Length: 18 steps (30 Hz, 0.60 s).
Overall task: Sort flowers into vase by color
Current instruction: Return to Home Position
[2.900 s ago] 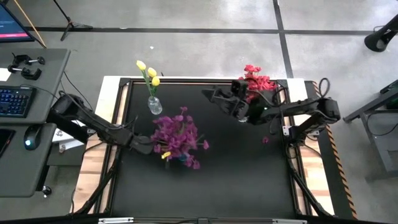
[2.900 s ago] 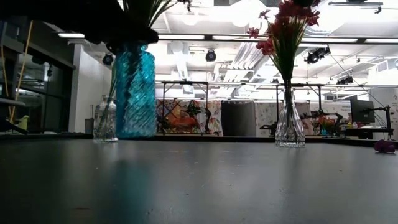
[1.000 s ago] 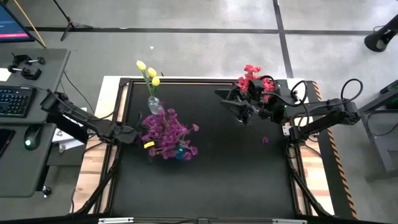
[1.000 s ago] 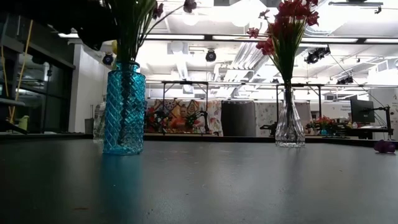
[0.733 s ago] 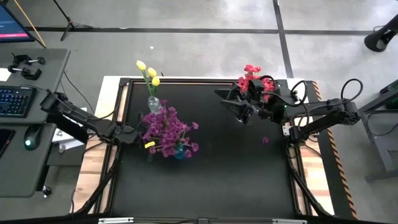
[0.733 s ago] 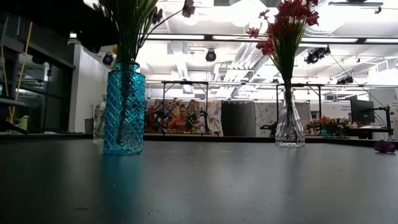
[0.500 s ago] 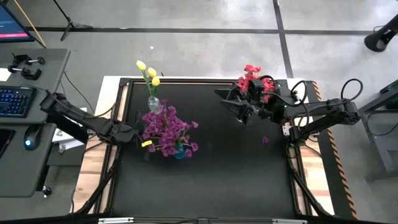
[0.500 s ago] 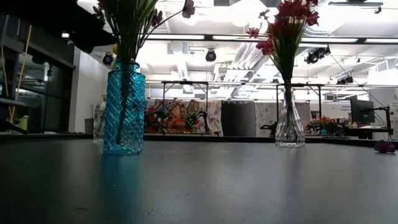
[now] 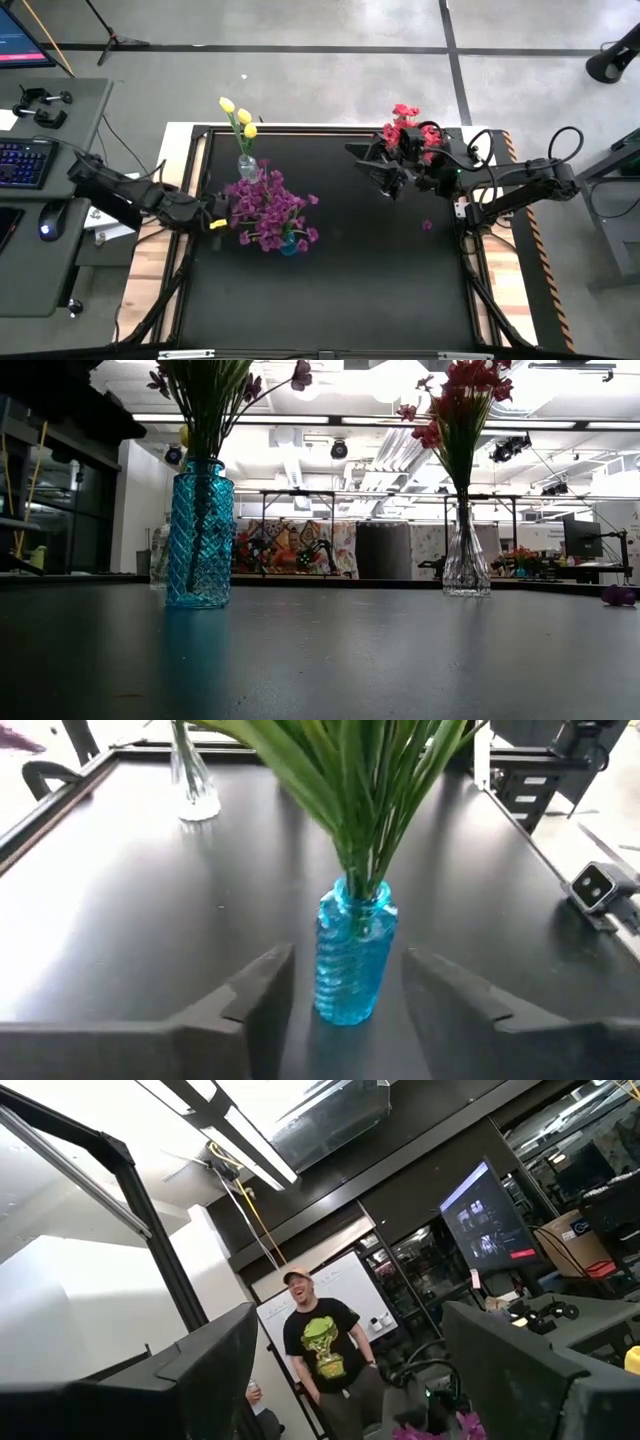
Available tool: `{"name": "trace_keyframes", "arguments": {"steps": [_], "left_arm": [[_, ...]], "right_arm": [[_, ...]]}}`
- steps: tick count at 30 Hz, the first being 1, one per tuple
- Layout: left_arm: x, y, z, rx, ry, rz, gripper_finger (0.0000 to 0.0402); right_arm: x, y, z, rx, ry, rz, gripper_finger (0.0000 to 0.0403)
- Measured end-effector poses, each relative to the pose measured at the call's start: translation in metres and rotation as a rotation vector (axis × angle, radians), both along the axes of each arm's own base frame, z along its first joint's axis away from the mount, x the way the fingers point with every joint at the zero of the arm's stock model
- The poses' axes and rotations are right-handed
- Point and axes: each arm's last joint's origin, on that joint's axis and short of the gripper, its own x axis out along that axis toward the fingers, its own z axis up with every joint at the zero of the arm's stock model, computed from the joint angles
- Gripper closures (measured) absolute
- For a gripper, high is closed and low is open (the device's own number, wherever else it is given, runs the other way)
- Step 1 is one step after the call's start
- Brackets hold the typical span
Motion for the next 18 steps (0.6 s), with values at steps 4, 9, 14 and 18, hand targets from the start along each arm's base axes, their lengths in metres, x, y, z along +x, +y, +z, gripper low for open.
{"name": "trace_keyframes", "arguments": {"steps": [4, 9, 14, 18], "left_arm": [[-0.013, 0.005, 0.001, 0.015, -0.004, -0.003, 0.0296], [-0.028, 0.011, 0.001, -0.014, -0.018, -0.011, 0.0391], [-0.028, 0.012, -0.004, -0.056, -0.222, -0.003, 0.0397], [-0.019, 0.009, -0.027, -0.093, -0.367, 0.003, 0.04]], "right_arm": [[0.0, 0.0, 0.0, 0.007, 0.0, 0.004, 0.0096], [0.0, 0.0, 0.0, 0.007, 0.0, 0.004, 0.0096], [0.0, 0.0, -0.001, 0.006, 0.009, 0.003, 0.0096], [0.001, 0.0, -0.003, 0.006, 0.029, 0.003, 0.0096]]}}
